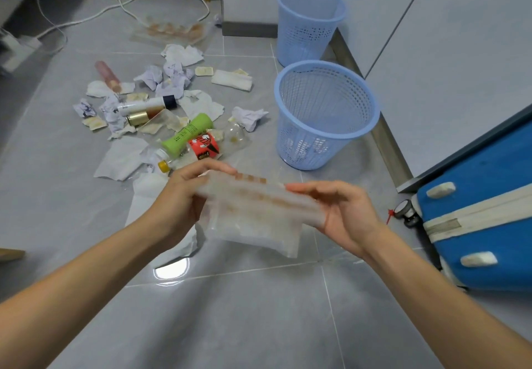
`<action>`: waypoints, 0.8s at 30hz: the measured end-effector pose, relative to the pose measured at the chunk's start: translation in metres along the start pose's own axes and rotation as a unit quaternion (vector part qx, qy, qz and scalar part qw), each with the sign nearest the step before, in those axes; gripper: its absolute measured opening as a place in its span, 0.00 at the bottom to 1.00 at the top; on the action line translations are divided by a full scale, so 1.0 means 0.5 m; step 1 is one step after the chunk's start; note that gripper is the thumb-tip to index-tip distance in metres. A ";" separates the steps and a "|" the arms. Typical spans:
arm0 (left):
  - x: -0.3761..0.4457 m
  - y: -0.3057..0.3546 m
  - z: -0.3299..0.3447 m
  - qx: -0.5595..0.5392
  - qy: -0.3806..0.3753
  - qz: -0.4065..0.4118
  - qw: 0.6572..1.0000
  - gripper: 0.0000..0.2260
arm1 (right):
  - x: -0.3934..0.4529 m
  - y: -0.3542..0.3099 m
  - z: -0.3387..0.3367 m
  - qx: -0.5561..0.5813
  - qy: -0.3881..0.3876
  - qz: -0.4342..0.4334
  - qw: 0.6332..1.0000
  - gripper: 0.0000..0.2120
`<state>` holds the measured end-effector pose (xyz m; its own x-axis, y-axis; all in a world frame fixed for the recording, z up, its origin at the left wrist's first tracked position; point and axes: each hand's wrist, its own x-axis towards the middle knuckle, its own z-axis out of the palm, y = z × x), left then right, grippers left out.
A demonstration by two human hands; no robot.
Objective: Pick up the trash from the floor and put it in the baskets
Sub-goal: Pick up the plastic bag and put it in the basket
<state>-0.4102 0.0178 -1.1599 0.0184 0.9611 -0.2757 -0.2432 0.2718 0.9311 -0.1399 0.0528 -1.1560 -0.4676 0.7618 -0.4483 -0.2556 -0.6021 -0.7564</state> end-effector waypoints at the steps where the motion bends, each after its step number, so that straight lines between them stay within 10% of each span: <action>1: 0.002 0.008 -0.005 -0.001 -0.015 -0.011 1.000 0.13 | 0.000 -0.010 0.001 -0.021 0.005 -0.002 1.000 0.18; 6: 0.019 0.086 -0.026 0.116 -0.112 -0.029 0.987 0.09 | 0.015 -0.058 0.028 -0.183 0.043 -0.071 0.980 0.12; 16: 0.122 0.371 0.030 0.244 -0.077 0.084 0.963 0.14 | 0.084 -0.394 0.163 -0.406 0.096 -0.087 0.905 0.09; 24: 0.327 0.286 0.174 0.296 -0.086 0.058 0.949 0.18 | 0.143 -0.471 -0.004 -0.538 0.153 -0.085 0.825 0.10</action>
<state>-0.3578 0.2180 -1.0509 0.1946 0.9666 -0.1669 0.3343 0.0946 0.9377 -0.1113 0.2498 -1.0110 -0.2250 0.9369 -0.2676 0.6798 -0.0458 -0.7320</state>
